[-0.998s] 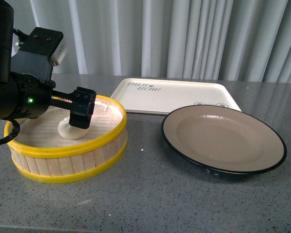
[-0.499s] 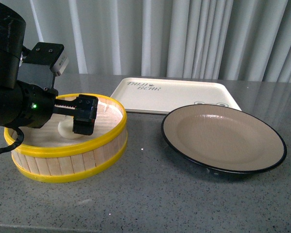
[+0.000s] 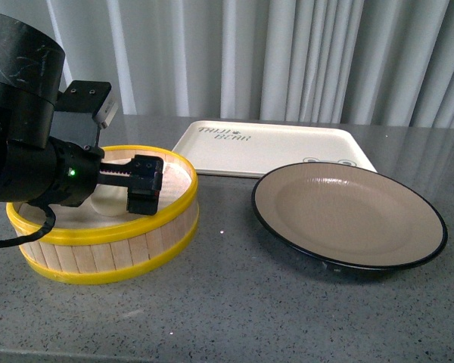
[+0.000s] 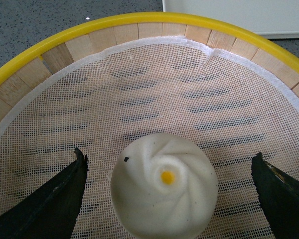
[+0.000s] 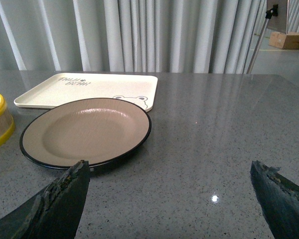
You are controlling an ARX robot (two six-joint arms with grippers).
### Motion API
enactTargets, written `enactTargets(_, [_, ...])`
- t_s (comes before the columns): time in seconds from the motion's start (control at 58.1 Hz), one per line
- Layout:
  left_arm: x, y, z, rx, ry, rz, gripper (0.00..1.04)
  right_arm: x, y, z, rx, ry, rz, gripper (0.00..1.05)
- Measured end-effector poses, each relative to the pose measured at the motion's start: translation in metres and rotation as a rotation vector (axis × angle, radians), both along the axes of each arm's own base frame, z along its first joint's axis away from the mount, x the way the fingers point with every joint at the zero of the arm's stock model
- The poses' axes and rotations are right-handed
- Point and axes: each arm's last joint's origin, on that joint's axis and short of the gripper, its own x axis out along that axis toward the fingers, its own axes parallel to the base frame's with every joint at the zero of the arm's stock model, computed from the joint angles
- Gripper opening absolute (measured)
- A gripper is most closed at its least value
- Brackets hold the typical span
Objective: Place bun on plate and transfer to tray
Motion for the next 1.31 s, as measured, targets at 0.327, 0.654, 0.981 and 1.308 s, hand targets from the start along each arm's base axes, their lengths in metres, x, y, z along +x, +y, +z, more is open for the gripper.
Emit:
enactTargets(0.327, [0.000, 0.001, 0.000, -0.026, 0.004, 0.010, 0.79, 0.000, 0.000, 0.000, 0.000, 0.000, 0.000, 0.96])
enactTargets(0.654, [0.000, 0.001, 0.005, -0.037, -0.014, 0.009, 0.19, 0.000, 0.000, 0.000, 0.000, 0.000, 0.000, 0.96])
enactTargets(0.981, [-0.006, -0.004, 0.028, -0.055, -0.075, -0.017, 0.04, 0.000, 0.000, 0.000, 0.000, 0.000, 0.000, 0.96])
enactTargets(1.308, [-0.029, -0.064, 0.077, -0.064, -0.192, -0.224, 0.04, 0.000, 0.000, 0.000, 0.000, 0.000, 0.000, 0.96])
